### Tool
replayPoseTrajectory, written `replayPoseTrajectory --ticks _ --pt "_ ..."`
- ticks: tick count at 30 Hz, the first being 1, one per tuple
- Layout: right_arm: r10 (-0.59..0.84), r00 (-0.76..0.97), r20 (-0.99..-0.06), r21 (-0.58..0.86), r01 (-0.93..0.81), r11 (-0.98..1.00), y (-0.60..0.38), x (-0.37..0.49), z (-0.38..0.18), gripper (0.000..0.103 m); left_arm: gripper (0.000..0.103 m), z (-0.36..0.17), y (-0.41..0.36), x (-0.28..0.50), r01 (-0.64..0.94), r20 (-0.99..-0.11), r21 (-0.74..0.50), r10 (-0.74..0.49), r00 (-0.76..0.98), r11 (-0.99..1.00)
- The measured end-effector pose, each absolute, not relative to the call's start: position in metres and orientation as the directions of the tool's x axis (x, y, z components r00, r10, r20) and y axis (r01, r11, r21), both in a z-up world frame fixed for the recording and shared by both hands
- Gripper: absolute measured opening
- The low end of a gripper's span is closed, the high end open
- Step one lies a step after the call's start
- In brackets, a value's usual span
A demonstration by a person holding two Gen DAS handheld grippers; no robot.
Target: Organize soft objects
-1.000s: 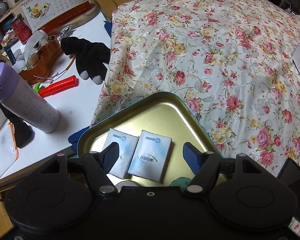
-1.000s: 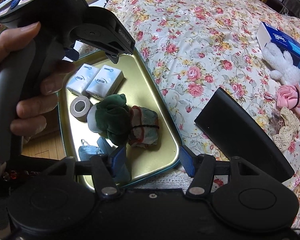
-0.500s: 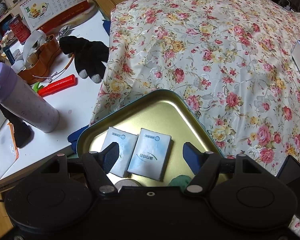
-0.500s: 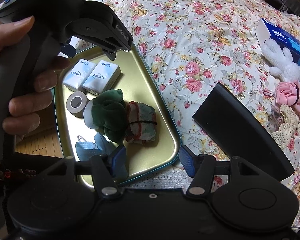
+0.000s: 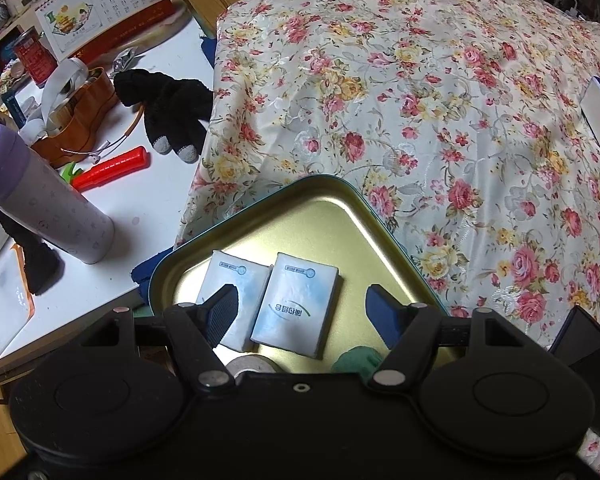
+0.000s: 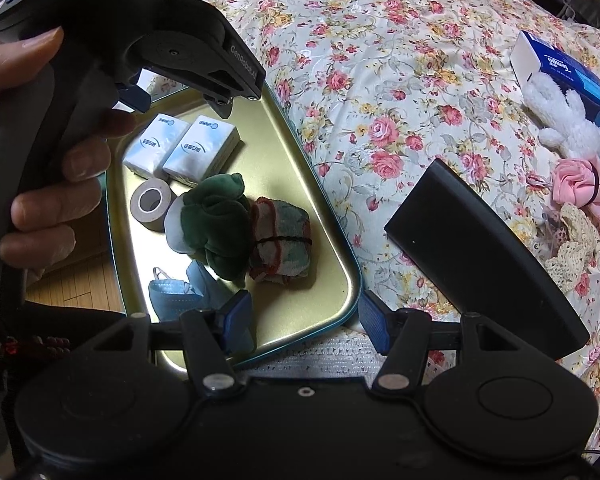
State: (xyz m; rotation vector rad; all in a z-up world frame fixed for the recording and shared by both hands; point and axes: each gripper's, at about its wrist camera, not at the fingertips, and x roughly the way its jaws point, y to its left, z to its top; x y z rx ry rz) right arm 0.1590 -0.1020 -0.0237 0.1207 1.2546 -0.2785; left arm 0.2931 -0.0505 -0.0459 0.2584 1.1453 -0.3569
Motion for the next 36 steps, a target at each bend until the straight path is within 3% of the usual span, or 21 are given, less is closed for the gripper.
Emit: replayPoseTrajectory --ticks 5,8,29,36 --pt "-0.143 0.282 -0.949 -0.064 0.271 0.96 -0.102 0.159 -0.024 0.058 0.069 -0.047 -0.049 0.294 0.403 -0.923 0.01 -0.147 0.356 0.915" --pt "-0.142 0.28 -0.949 -0.064 0.269 0.961 -0.1 0.159 -0.023 0.058 0.078 -0.046 -0.048 0.294 0.4 -0.922 0.004 -0.151 0.356 0.916" --pt "-0.128 0.273 -0.953 -0.052 0.269 0.962 -0.103 0.157 -0.018 0.058 0.079 -0.052 -0.046 0.298 0.377 -0.944 -0.041 -0.159 0.288 0.925" --pt "-0.148 0.353 -0.924 -0.042 0.291 0.956 -0.13 0.153 0.022 0.059 0.079 -0.057 -0.046 0.301 0.362 -0.953 -0.067 -0.166 0.252 0.93"
